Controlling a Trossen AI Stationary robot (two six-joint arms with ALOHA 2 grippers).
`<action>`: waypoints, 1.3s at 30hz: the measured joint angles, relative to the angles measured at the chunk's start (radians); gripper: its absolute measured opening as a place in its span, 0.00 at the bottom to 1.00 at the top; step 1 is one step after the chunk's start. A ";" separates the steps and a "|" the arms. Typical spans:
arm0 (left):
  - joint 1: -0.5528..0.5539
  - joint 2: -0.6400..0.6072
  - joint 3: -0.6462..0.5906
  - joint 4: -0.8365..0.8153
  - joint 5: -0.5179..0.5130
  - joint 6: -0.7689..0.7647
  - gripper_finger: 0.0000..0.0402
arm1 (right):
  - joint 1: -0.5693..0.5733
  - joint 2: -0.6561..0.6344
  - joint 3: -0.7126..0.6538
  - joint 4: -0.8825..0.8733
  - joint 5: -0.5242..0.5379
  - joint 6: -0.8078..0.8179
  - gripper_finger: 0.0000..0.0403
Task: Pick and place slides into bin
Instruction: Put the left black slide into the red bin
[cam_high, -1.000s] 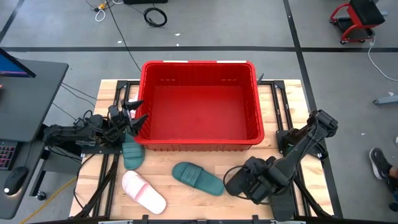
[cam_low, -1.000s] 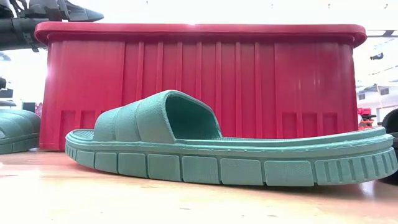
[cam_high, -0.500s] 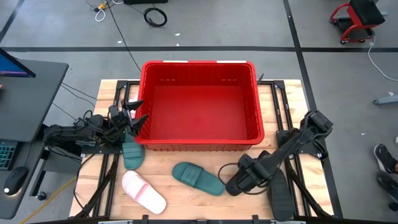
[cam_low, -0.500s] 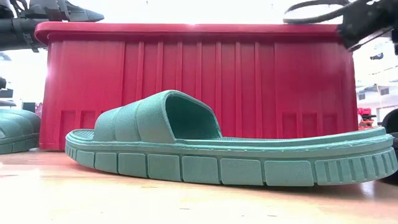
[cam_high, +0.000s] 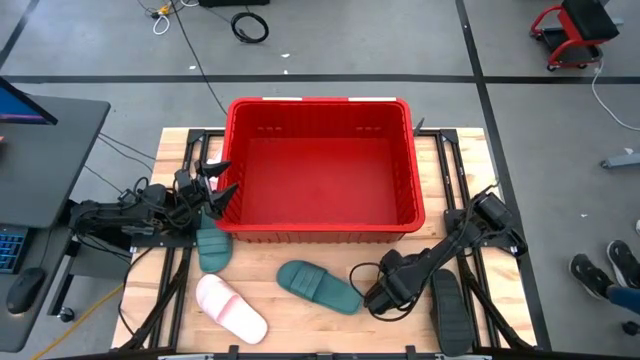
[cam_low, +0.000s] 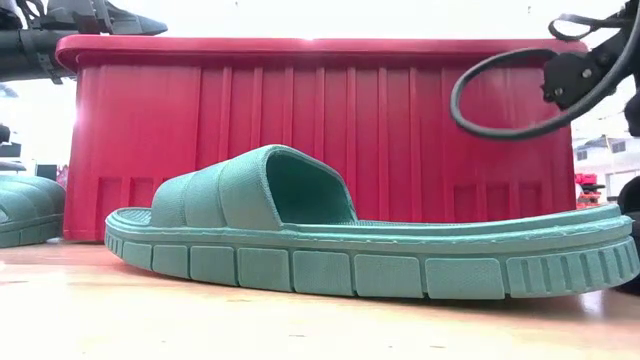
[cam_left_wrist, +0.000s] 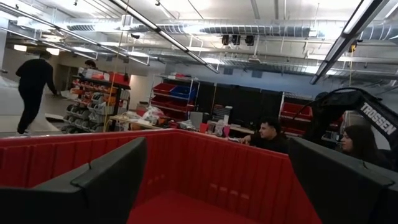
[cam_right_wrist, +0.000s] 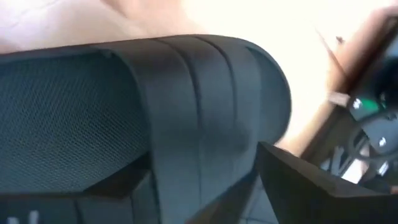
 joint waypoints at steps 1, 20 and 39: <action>0.000 0.000 0.000 0.000 0.000 0.000 0.99 | 0.000 -0.007 0.000 -0.012 -0.001 0.017 0.59; 0.000 0.000 0.000 0.000 0.000 -0.001 0.99 | 0.000 -0.028 -0.005 -0.022 0.017 -0.003 0.05; 0.000 0.000 0.000 0.000 0.001 -0.002 0.99 | -0.010 -0.308 0.215 0.063 0.064 -0.174 0.02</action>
